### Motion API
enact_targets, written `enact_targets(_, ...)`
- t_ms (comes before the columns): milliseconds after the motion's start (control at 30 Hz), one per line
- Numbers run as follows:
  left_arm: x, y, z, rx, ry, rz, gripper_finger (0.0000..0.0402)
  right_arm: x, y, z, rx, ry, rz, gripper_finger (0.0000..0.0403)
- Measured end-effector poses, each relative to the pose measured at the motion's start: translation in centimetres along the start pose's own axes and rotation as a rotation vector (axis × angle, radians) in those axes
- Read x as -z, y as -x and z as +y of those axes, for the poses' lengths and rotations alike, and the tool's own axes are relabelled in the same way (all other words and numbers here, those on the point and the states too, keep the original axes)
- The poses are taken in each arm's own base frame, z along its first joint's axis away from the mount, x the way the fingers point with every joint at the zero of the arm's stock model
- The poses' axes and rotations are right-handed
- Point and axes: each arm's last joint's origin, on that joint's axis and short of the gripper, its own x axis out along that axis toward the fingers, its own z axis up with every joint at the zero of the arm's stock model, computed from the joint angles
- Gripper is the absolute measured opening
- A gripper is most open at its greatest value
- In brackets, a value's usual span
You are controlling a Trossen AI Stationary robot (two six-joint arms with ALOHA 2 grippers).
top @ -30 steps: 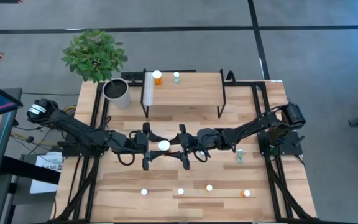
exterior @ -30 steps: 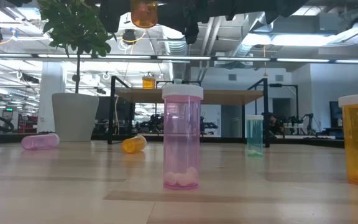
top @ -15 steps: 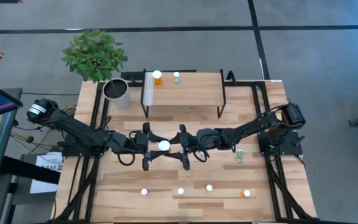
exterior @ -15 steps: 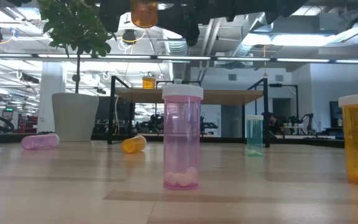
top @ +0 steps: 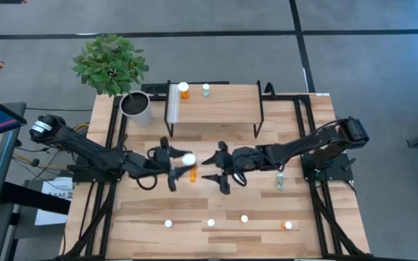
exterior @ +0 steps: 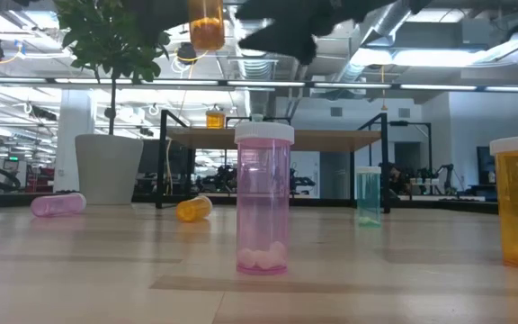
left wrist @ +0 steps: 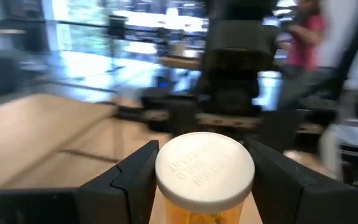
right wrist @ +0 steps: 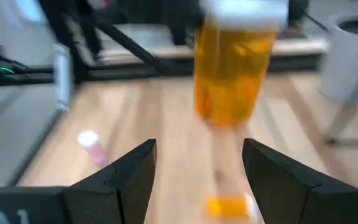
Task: Pick and place medicine bottles onto shelf by color
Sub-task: Put the large orange pill bottle on the shelf aligned with the other large orange pill bottle
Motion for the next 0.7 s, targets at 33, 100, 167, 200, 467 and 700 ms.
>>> enact_targets(33,-0.2,0.1,0.3,-0.052,0.002,-0.011,0.0199,-0.1,0.4,-0.1,0.034,-0.005,0.015,0.0261)
enact_targets(100,-0.5,0.1,1.0,-0.173,-0.012,-0.023,0.0199,-0.4,1.1,-0.4,0.090,-0.005,0.023,0.0261)
enact_targets(167,-0.6,0.0,1.8,-0.290,-0.025,-0.036,0.0199,-0.7,1.7,-0.4,0.126,-0.003,0.023,0.0261)
enact_targets(200,-0.7,-0.2,2.3,-0.342,-0.036,-0.039,0.0199,-0.9,1.8,-0.4,0.129,-0.004,0.018,0.0261)
enact_targets(467,-2.0,-2.6,7.6,-0.571,-0.073,0.009,0.0199,-1.0,2.0,-0.4,0.128,-0.005,0.014,0.0260)
enact_targets(700,-2.4,-3.5,11.9,-0.613,-0.020,0.014,0.0199,-0.9,1.9,-0.4,0.131,-0.004,0.020,0.0260)
